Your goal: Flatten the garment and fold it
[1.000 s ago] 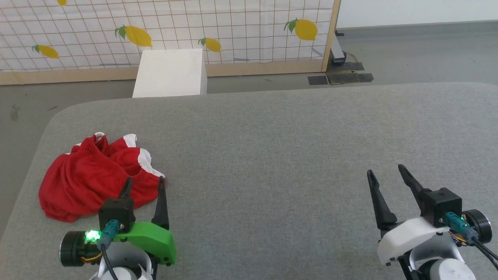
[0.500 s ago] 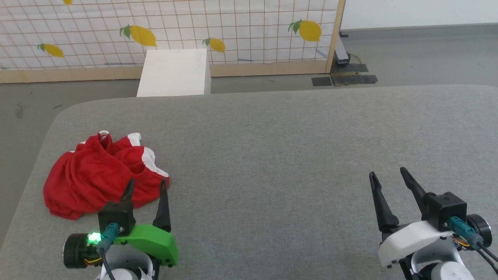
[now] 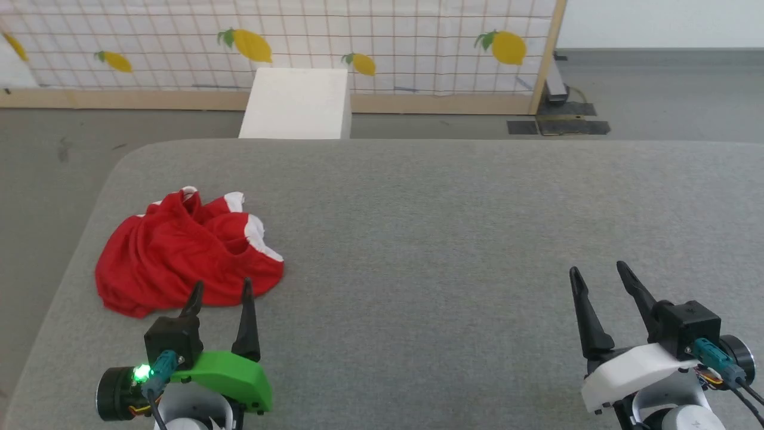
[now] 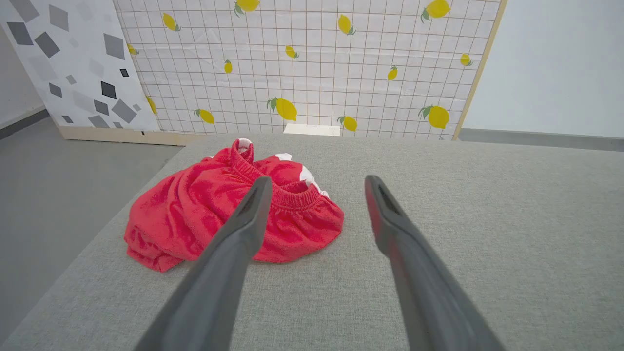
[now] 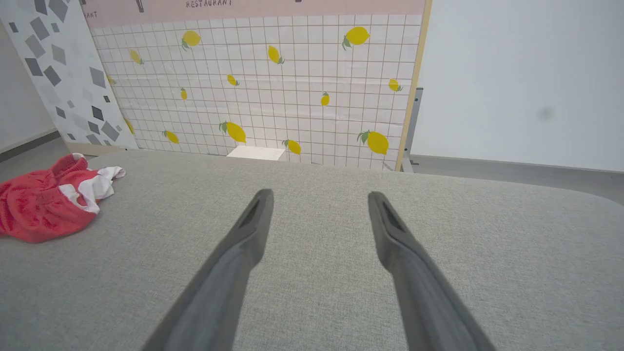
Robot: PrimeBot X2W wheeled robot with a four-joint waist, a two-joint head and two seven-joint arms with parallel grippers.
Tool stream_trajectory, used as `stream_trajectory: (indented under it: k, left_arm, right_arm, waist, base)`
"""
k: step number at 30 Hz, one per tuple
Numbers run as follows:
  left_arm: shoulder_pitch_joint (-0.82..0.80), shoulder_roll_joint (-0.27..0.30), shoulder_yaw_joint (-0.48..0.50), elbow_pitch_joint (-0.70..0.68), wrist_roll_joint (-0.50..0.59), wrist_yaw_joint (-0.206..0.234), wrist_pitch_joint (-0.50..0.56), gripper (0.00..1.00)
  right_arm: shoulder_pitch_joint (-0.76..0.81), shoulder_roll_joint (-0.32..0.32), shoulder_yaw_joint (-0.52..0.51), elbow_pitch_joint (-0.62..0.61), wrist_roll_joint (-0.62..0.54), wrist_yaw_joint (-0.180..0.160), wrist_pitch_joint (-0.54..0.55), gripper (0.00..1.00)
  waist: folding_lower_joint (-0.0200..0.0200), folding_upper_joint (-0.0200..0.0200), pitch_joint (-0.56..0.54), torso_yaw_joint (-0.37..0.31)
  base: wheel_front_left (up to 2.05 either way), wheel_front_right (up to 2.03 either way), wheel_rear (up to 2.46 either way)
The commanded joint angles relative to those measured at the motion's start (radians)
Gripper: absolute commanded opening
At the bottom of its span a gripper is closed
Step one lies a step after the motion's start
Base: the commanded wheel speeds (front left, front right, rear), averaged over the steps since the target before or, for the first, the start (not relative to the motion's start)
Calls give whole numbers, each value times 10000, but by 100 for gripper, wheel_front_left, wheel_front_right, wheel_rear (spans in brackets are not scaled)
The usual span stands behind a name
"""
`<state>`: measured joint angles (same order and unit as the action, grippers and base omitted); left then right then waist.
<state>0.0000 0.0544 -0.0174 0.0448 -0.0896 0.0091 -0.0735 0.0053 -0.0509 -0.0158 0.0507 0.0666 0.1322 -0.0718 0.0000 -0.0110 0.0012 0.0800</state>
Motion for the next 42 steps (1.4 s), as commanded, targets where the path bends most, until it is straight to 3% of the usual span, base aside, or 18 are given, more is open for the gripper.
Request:
stream_trajectory:
  k: [1, 42]
  left_arm:
    - [170, -13, -7, 35, -111, 41, -103, 100]
    - [640, -29, -164, 515, -831, 247, -1067, 100]
  right_arm:
    - [164, 2, -15, 61, 96, -5, -111, 100]
    - [520, 5, 78, 843, 801, -10, -1081, 100]
  waist:
    - [0, 34, 19, 185]
    - [0, 75, -31, 2892]
  base:
    - [0, 0, 0]
    - [0, 0, 0]
